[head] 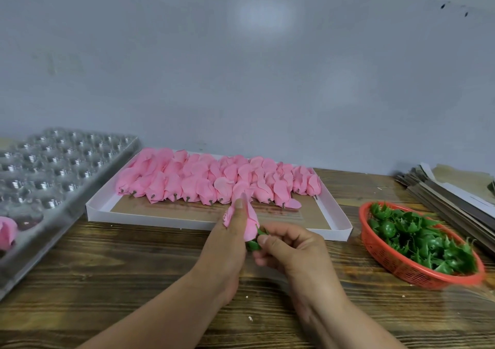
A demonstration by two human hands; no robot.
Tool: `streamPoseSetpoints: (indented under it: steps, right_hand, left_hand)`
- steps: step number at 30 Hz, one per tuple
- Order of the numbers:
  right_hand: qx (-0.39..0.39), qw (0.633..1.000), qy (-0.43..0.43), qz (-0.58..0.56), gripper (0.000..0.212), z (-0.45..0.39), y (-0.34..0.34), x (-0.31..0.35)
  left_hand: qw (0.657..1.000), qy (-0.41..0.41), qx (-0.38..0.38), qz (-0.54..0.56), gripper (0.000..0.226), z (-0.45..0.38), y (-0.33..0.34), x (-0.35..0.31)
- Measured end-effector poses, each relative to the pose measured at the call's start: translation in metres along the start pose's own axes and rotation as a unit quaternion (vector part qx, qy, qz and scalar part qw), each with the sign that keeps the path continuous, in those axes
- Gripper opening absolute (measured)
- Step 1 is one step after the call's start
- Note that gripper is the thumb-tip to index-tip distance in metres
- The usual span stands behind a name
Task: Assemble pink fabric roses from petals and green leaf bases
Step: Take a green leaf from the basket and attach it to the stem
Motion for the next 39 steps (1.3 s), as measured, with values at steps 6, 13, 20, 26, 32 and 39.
streamPoseSetpoints:
  steps: [6,13,20,26,32,39]
  right_hand:
    - [-0.017,0.999,-0.025,-0.012,0.034,0.0,0.001,0.002]
    - [-0.068,0.996,-0.006,-0.059,0.016,-0.002,-0.003,-0.007]
    - [-0.056,0.998,-0.001,-0.037,0.024,-0.002,-0.003,-0.009]
    - [-0.059,0.99,-0.084,0.094,0.035,-0.004,-0.006,0.001]
    - [-0.03,0.99,-0.081,0.11,0.034,-0.004,-0.004,0.001]
    - [-0.04,0.992,-0.082,0.086,0.032,-0.003,-0.002,-0.004]
  left_hand:
    - [0.999,0.019,-0.026,-0.018,0.023,-0.004,-0.003,0.003]
    - [1.0,-0.001,-0.026,0.014,0.025,0.005,0.006,0.002]
    - [0.998,-0.026,-0.04,0.027,0.025,0.001,-0.001,-0.004]
    - [0.999,-0.022,-0.038,0.001,0.029,0.002,0.001,-0.003]
    - [0.998,0.021,-0.024,-0.046,0.056,0.006,0.001,-0.009]
    - [0.969,0.156,-0.078,-0.172,0.023,0.01,0.0,-0.021]
Point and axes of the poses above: each hand's wrist, its own z-axis away from the middle knuckle, its own y-axis out of the palm, x = y × z, the point moved 4 cm from there along -z, towards the middle knuckle, and after that the axes turned 4 degrees about -z, right-handed, at the moved point
